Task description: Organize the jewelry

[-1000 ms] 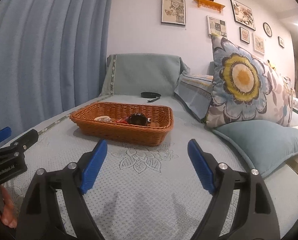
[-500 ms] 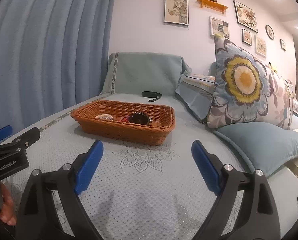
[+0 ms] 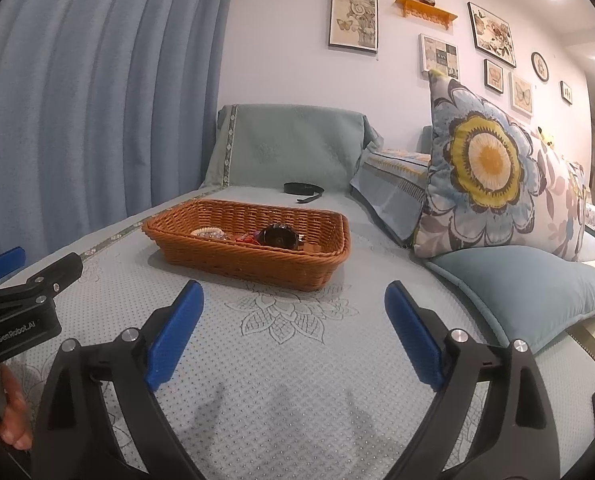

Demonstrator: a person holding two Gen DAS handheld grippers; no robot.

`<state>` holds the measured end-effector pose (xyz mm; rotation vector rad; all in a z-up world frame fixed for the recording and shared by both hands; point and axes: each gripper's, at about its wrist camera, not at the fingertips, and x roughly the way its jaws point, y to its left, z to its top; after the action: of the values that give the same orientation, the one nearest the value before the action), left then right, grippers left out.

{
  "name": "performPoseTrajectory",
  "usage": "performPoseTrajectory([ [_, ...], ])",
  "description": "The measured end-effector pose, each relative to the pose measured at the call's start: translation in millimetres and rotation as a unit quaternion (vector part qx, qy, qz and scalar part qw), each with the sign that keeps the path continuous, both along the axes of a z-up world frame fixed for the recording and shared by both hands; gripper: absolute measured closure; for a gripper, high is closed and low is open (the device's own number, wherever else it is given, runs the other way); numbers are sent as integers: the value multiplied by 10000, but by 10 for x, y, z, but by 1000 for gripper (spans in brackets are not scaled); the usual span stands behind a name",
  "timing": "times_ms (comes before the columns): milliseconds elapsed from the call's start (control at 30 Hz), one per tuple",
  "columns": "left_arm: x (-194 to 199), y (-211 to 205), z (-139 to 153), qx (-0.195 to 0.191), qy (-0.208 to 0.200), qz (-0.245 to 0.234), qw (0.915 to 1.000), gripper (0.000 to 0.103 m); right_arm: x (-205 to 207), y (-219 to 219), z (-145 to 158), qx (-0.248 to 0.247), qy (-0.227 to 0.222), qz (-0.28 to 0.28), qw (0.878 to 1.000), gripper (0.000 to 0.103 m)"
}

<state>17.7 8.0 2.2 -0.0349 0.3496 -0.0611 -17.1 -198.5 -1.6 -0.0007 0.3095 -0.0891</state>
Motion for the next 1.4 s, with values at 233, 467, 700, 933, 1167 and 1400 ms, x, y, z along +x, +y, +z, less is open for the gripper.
performPoseTrajectory([
  [233, 5, 6, -15, 3, 11, 12, 10000, 8, -9, -1, 2, 34, 22, -5, 10000, 14],
  [467, 19, 18, -14, 0, 18, 15, 10000, 8, 0, 2, 2, 9, 43, 9, 10000, 14],
  [700, 18, 12, -13, 5, 17, 15, 10000, 8, 8, 3, -2, -6, 83, 29, 10000, 14],
  [933, 17, 11, -11, 10, 18, 16, 10000, 8, 17, 1, -8, -3, 95, 35, 9999, 14],
  [1167, 20, 14, -12, 7, 20, 14, 10000, 8, 17, 6, -8, -5, 100, 34, 9999, 14],
  [1400, 20, 13, -9, 9, 21, 12, 10000, 8, 16, 11, -7, -9, 105, 36, 9999, 14],
])
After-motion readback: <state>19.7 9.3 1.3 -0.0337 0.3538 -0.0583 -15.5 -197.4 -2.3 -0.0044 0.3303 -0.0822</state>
